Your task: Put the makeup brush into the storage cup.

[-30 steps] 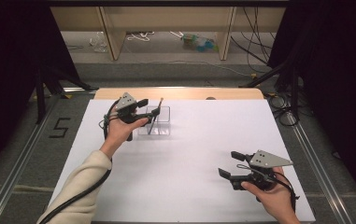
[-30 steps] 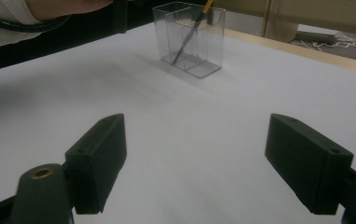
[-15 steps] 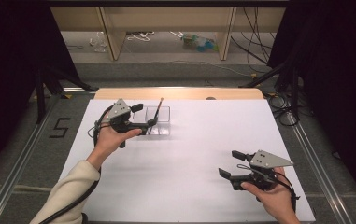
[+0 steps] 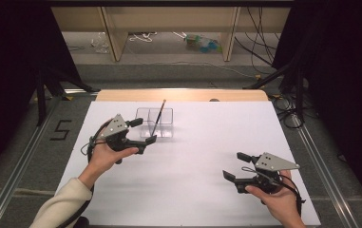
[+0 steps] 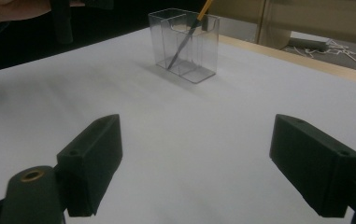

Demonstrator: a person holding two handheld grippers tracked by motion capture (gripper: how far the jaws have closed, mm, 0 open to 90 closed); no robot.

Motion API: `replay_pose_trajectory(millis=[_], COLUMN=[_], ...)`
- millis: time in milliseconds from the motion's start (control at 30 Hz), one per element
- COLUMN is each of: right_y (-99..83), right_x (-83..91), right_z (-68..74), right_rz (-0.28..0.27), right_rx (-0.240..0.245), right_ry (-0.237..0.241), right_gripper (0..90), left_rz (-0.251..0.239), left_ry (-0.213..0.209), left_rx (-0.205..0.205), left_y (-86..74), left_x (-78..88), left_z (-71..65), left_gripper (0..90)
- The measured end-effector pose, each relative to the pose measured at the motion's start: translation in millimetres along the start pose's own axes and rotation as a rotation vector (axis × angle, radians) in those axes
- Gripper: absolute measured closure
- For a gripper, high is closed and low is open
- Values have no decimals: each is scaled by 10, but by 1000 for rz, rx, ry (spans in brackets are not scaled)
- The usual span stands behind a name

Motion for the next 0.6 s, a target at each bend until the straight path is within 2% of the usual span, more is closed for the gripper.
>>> replay_pose_trajectory(millis=[33,67,133,167,300,367,600], right_y=[-13,-15,-16,-25,-26,-13,-31], right_x=[1,18,15,37,36,18,39], right_z=[23,-1,1,-21,-22,-15,-12], right_rz=[8,19,13,31,32,15,37], right_rx=[-25,-7,-20,-2,0,2,-14], right_ry=[11,-3,-6,-15,-15,-5,-9], right_gripper=[182,181,182,181,182,182,182], left_rz=[1,2,0,4,12,10,11], left_ry=[-2,-3,-12,-16,-36,-47,-71], left_rx=[-1,0,-3,-7,-16,-18,-24], left_y=[-6,-12,-28,-45,-95,-110,-188], left_x=[11,20,44,61,114,146,236], left_z=[-11,-21,-54,-78,-178,-241,-414], left_gripper=[146,146,147,147,147,147,148])
Point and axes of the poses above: each handheld gripper's, and its own axes: x roughly backward along the jaws, y roughly out of its top, z roughly to its left, the point moved 10 cm from there along -x, roughly forward along the jaws, and after that the axes turned 8 degrees about y, right-handed, at the moved point
